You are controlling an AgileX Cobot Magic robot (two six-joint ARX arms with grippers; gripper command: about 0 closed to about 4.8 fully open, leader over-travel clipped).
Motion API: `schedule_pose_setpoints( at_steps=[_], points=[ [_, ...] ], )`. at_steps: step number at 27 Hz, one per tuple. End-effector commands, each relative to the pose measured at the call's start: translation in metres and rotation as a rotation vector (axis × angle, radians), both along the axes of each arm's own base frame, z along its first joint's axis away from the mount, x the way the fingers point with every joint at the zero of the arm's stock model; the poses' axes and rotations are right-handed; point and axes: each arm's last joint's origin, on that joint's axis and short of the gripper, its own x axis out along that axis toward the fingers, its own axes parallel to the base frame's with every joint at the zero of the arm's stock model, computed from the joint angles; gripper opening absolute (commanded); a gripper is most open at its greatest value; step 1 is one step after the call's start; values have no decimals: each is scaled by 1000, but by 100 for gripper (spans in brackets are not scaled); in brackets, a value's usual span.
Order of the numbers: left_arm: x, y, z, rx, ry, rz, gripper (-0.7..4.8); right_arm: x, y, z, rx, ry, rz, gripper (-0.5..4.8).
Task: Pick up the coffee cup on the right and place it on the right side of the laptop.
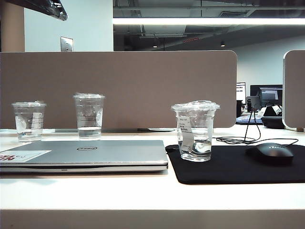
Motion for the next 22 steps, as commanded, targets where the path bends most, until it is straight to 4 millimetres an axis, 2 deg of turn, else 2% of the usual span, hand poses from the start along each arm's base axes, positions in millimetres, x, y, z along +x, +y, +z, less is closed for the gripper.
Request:
schedule_pose_setpoints(
  at_steps=[1, 10, 14, 16, 22],
  points=[
    [0, 0, 4, -5, -22, -1, -5, -2, 0, -7, -1, -38, 4, -8],
    [0, 0, 4, -5, -22, -1, -5, -4, 0, -19, 13, -97, -2, -8],
    [0, 0, 4, -5, -22, -2, -5, -3, 0, -21, 201, -153, 14, -8],
    [0, 0, 4, -5, -22, -2, -5, -2, -1, -22, 243, -144, -1, -8],
    [0, 0, 4, -5, -22, -1, -5, -1, -11, -27, 224, -100, -124, -8]
  ],
)
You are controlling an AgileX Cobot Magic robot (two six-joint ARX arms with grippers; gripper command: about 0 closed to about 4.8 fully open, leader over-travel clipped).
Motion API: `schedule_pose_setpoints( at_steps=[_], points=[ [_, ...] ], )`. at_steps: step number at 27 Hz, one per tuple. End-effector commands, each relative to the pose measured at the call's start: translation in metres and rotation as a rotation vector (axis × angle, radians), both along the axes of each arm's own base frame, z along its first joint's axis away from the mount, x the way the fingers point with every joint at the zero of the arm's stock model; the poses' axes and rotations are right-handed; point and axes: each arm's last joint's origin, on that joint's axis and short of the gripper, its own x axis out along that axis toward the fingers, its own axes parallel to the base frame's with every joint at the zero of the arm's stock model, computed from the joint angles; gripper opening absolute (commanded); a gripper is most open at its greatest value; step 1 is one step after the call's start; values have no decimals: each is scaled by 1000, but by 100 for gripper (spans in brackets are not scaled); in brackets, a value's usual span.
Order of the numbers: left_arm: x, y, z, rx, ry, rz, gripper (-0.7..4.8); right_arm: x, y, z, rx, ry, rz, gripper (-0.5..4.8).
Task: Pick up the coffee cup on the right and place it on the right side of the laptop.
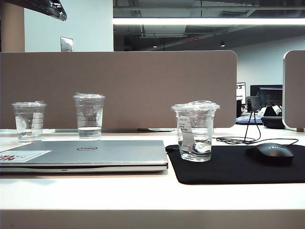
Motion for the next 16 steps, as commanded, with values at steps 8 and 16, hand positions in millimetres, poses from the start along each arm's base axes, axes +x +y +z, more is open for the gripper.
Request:
schedule_pose_setpoints(
  at_steps=[8, 16],
  points=[
    [0, 0, 4, -5, -22, -1, -5, 1, -3, -13, 5, 124, -16, -8],
    [0, 0, 4, -5, -22, -2, -5, 1, -3, -14, 7, 131, -27, 51]
  ],
)
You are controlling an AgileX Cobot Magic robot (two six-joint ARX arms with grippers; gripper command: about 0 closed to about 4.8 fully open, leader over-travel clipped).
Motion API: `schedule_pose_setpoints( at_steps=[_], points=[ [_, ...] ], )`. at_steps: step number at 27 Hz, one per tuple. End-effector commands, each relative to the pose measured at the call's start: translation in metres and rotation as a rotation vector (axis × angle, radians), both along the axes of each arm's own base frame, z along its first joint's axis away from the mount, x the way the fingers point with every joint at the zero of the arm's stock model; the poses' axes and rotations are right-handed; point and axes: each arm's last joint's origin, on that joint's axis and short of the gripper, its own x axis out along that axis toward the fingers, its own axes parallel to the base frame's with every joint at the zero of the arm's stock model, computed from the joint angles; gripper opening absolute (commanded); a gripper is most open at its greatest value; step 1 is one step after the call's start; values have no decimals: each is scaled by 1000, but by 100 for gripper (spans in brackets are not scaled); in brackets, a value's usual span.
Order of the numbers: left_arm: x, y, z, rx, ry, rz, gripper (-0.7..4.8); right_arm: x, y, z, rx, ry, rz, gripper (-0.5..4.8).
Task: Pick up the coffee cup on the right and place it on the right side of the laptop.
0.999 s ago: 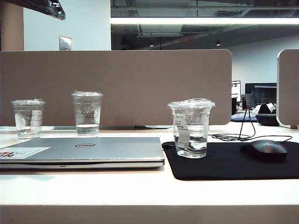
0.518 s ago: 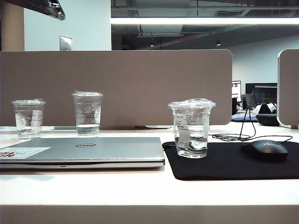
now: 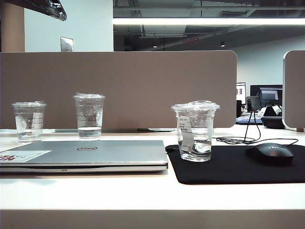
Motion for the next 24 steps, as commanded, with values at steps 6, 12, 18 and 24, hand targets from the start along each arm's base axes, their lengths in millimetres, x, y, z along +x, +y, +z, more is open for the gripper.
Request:
schedule_pose_setpoints(
  at_steps=[6, 12, 18, 24],
  points=[
    [0, 0, 4, -5, -22, -1, -5, 0, 0, 1, -1, -29, -10, 63],
    [0, 0, 4, -5, -22, -1, -5, 0, 0, 1, -1, -29, -10, 63],
    [-1, 5, 6, 4, -38, 121, -6, 0, 0, 1, -1, -29, -10, 63],
    [-14, 19, 18, -2, -109, 210, -6, 0, 0, 1, -1, -29, -10, 63]
  ],
)
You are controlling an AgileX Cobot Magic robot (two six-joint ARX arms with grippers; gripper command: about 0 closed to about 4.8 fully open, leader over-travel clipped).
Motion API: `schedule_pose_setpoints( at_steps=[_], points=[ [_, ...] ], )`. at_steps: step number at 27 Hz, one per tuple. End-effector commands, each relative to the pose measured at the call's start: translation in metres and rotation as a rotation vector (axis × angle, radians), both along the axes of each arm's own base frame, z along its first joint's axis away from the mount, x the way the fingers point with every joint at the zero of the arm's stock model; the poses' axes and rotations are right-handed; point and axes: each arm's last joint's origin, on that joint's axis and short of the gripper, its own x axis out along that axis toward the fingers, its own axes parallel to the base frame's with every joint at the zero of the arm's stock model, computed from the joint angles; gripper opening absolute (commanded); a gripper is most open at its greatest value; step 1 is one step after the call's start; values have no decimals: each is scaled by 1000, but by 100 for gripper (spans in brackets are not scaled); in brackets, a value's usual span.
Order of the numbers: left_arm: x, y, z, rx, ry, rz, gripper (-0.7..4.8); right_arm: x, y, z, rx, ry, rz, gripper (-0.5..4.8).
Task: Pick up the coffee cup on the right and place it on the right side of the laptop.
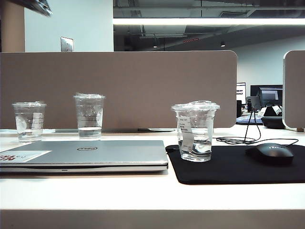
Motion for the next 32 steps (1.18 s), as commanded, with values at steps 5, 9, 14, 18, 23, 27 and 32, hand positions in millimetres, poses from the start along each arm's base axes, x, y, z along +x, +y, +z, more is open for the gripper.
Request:
schedule_pose_setpoints(
  at_steps=[5, 9, 14, 18, 23, 27, 32],
  points=[
    [-14, 24, 18, -61, -113, -5, -6, 0, 0, 0, 0, -17, -3, 63],
    [-22, 36, 11, -68, -232, 10, -6, 0, 0, 0, 0, -17, -3, 63],
    [-49, 49, -29, -88, -461, 196, -6, 0, 0, 0, 0, -17, -4, 63],
    [-65, 55, -57, -88, -491, 238, -6, 0, 0, 0, 0, -16, -4, 63],
    [-84, 63, -94, -92, -515, 302, -6, 0, 0, 0, 0, -16, -4, 63],
    [-95, 66, -116, -94, -549, 345, -6, 0, 0, 0, 0, -15, -4, 63],
    [-99, 67, -139, -93, -567, 379, -6, 0, 0, 0, 0, -14, -4, 63]
  ],
)
